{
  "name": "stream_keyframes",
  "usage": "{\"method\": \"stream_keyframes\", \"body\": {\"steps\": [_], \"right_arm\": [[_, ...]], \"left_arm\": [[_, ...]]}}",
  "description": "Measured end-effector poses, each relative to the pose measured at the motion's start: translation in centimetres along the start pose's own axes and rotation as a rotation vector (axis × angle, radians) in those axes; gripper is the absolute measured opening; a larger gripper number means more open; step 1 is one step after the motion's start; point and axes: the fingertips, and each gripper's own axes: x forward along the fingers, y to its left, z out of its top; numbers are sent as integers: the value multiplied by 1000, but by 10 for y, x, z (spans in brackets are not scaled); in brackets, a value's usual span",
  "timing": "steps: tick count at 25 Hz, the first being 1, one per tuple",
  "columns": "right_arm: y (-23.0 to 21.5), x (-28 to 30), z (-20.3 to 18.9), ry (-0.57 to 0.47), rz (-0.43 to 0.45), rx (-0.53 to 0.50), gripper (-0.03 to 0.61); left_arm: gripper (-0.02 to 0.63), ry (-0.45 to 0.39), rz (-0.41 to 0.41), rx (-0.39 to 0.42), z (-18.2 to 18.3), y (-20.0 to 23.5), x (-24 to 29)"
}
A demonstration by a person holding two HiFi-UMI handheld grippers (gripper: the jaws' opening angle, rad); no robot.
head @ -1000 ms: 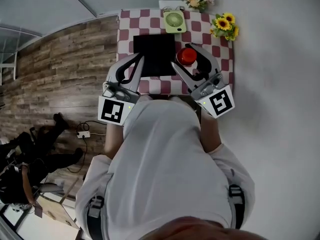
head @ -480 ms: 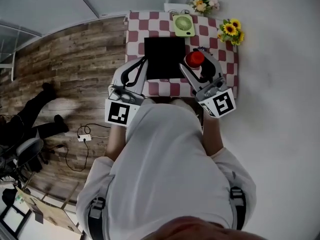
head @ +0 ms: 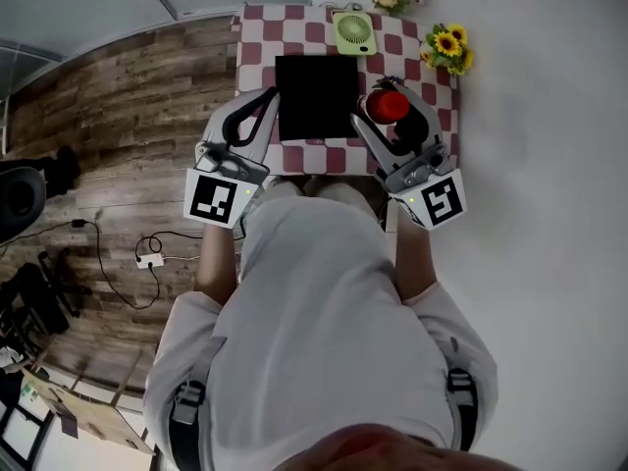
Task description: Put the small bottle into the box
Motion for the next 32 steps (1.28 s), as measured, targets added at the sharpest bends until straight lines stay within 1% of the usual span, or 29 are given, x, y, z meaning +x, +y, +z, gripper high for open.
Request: {"method": "stream_keyframes", "body": {"steps": [4, 5, 7, 8, 11, 12, 14, 15, 17, 20, 26, 32], "right_arm": [[-16, -8, -5, -1, 17, -9, 221], [-20, -10, -6, 0, 26, -11, 221], [-27, -14, -13, 14, 42, -12, 221], [-32, -16, -17, 30, 45, -10, 221], [-40, -19, -37, 92, 65, -9, 221], [-41, -20, -45, 114, 81, -14, 221], [-41, -20, -64, 161, 116, -27, 221], [-41, -19, -75, 189, 137, -38, 221], [-37, -16, -102, 261, 184, -78, 221], [-27, -9, -150, 385, 255, -133, 221], [-9, -6, -248, 646, 383, -199, 221], [18, -15, -337, 849, 533, -261, 221]], "left_arm": [[0, 17, 22, 17, 1, -14, 9], [0, 35, 22, 34, 0, -19, 11], [0, 87, 19, 102, -7, -30, 16], [0, 102, 22, 122, -9, -35, 20], [0, 105, 60, 80, -14, -45, 26], [0, 119, 63, 90, -17, -48, 26], [0, 166, 49, 148, -24, -56, 24], [0, 185, 43, 168, -27, -59, 22], [0, 204, 45, 177, -32, -62, 18], [0, 212, 76, 153, -39, -58, 8], [0, 230, 148, 103, -52, -52, -16], [0, 258, 193, 119, -58, -45, -34]]}}
